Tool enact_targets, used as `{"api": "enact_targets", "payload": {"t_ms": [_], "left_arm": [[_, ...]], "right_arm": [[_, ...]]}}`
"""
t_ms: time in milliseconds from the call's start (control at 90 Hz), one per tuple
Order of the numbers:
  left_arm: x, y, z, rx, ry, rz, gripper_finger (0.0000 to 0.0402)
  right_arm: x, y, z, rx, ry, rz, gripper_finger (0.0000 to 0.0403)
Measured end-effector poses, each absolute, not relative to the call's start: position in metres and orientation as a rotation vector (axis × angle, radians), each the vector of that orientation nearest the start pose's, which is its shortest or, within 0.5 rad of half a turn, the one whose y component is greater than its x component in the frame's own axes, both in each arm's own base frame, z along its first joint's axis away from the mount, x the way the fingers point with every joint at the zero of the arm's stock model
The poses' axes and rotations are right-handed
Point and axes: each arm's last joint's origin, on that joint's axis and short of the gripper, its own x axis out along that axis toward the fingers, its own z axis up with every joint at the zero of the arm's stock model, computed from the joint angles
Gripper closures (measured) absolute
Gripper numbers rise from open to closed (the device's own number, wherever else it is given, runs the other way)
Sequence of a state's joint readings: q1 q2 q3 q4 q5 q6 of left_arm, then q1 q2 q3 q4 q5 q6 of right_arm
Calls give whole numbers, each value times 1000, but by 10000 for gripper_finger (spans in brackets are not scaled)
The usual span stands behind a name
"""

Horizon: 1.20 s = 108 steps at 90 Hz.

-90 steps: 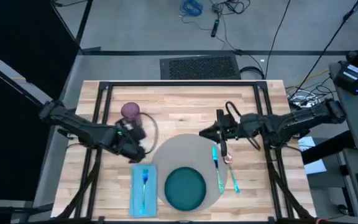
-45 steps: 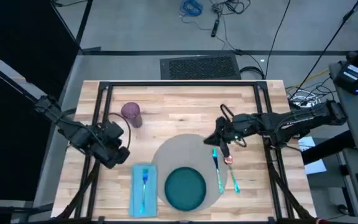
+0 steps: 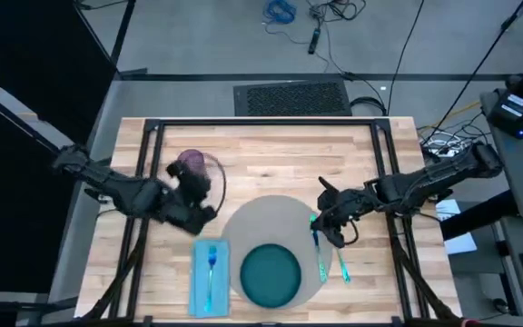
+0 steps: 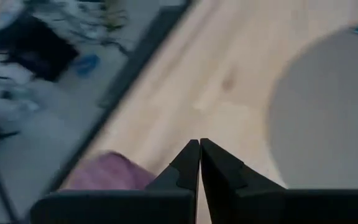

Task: Set table place
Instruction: Move the purple cup to the top right of the table

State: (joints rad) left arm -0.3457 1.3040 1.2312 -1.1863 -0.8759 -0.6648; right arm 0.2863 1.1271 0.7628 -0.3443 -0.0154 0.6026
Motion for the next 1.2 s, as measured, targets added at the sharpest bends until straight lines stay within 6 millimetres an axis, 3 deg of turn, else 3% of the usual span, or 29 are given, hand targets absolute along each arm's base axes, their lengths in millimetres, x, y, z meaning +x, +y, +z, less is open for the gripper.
{"api": "enact_targets", "payload": {"t_ms": [144,256,367,489,622,800,989,1200], "left_arm": [[222,-8,333,210,864,860,402],[215,19,372,209,806,917,402],[198,40,420,182,623,1070,402],[175,50,447,131,475,1224,402],[166,57,449,111,484,1215,402],[166,87,440,29,609,1129,402],[157,124,427,-119,717,1137,402],[150,143,403,-267,967,1072,402]], "right_arm": [[226,67,240,438,776,10,383],[232,66,232,406,804,-3,383],[238,65,224,371,827,-15,383],[245,62,214,373,858,-41,383],[248,65,199,358,938,-50,383],[250,71,191,367,993,-2,383],[249,74,216,321,889,31,383],[238,80,237,273,798,58,383]]}}
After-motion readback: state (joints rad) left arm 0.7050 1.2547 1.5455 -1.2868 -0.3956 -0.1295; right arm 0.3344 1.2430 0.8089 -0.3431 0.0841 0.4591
